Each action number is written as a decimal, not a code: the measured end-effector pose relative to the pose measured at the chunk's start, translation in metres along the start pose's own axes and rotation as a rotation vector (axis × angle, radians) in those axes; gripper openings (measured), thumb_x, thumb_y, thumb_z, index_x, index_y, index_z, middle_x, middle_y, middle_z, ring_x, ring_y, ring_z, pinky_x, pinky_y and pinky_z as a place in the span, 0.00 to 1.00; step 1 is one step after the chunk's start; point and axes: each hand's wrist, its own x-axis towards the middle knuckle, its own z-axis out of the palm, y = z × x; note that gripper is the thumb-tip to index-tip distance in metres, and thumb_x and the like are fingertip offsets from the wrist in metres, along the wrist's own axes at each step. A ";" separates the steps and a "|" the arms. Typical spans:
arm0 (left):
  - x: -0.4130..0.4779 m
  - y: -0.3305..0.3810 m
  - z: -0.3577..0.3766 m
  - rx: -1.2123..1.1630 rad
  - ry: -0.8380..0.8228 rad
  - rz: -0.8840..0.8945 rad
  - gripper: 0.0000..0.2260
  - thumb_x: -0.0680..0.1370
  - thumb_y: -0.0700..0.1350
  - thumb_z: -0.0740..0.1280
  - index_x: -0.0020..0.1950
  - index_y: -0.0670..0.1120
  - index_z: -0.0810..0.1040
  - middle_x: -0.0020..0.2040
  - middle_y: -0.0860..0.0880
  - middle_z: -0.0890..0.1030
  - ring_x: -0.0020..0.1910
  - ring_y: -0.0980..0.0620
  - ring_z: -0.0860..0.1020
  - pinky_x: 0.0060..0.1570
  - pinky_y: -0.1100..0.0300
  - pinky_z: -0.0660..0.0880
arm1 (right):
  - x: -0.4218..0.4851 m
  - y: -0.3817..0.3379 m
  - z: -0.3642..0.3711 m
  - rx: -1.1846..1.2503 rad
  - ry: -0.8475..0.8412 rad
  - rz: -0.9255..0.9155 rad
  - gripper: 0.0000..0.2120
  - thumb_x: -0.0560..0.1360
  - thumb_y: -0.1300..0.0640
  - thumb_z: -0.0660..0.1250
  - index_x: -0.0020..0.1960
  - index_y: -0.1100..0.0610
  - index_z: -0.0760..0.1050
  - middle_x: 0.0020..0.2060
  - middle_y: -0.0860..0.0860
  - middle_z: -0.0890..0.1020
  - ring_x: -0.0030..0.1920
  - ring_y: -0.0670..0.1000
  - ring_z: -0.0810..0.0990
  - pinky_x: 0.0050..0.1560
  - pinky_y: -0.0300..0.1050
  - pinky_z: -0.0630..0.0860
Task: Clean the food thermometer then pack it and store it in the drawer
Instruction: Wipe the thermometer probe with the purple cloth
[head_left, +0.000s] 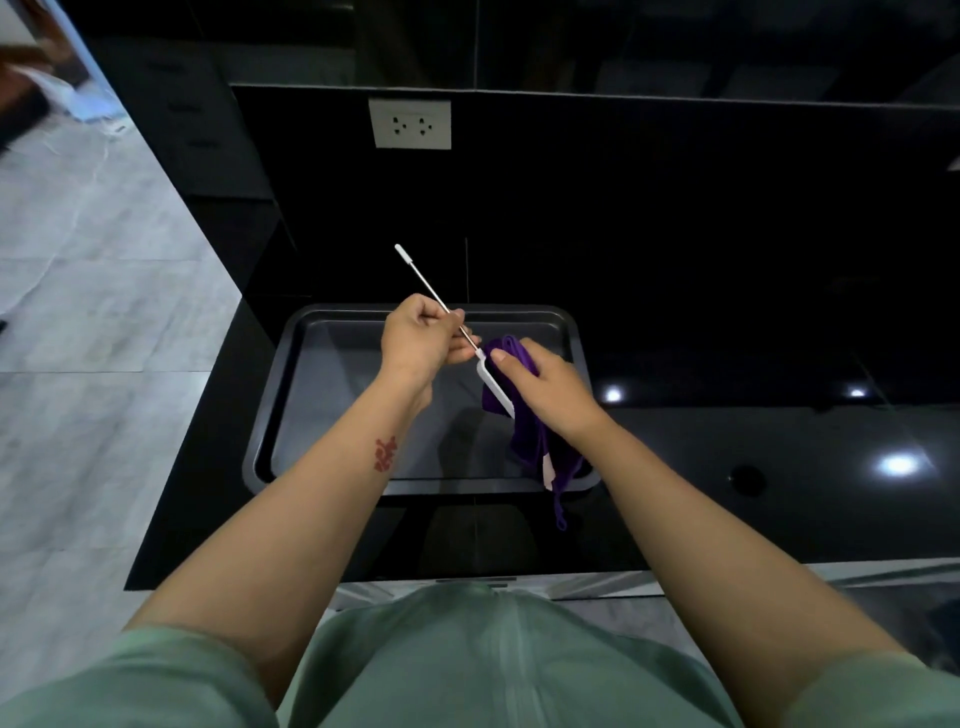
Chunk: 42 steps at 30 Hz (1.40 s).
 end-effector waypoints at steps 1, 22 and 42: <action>-0.001 -0.001 0.002 0.008 -0.005 0.004 0.07 0.79 0.37 0.67 0.43 0.42 0.71 0.36 0.42 0.80 0.34 0.50 0.85 0.32 0.62 0.80 | 0.001 -0.001 0.001 -0.043 0.009 -0.022 0.19 0.75 0.33 0.58 0.47 0.47 0.75 0.38 0.48 0.81 0.41 0.48 0.80 0.46 0.49 0.75; 0.003 -0.012 -0.007 0.414 -0.146 -0.031 0.13 0.76 0.56 0.69 0.41 0.47 0.76 0.42 0.50 0.79 0.49 0.52 0.75 0.48 0.60 0.73 | -0.003 -0.002 0.005 0.396 0.034 0.120 0.14 0.77 0.46 0.67 0.52 0.57 0.78 0.35 0.46 0.82 0.34 0.42 0.81 0.36 0.34 0.74; -0.035 -0.015 -0.014 0.229 -0.618 -0.408 0.09 0.80 0.38 0.65 0.60 0.44 0.74 0.48 0.40 0.84 0.42 0.45 0.84 0.49 0.47 0.82 | 0.007 0.014 -0.030 0.462 0.202 0.213 0.17 0.78 0.40 0.62 0.48 0.52 0.81 0.45 0.50 0.86 0.49 0.49 0.84 0.53 0.43 0.77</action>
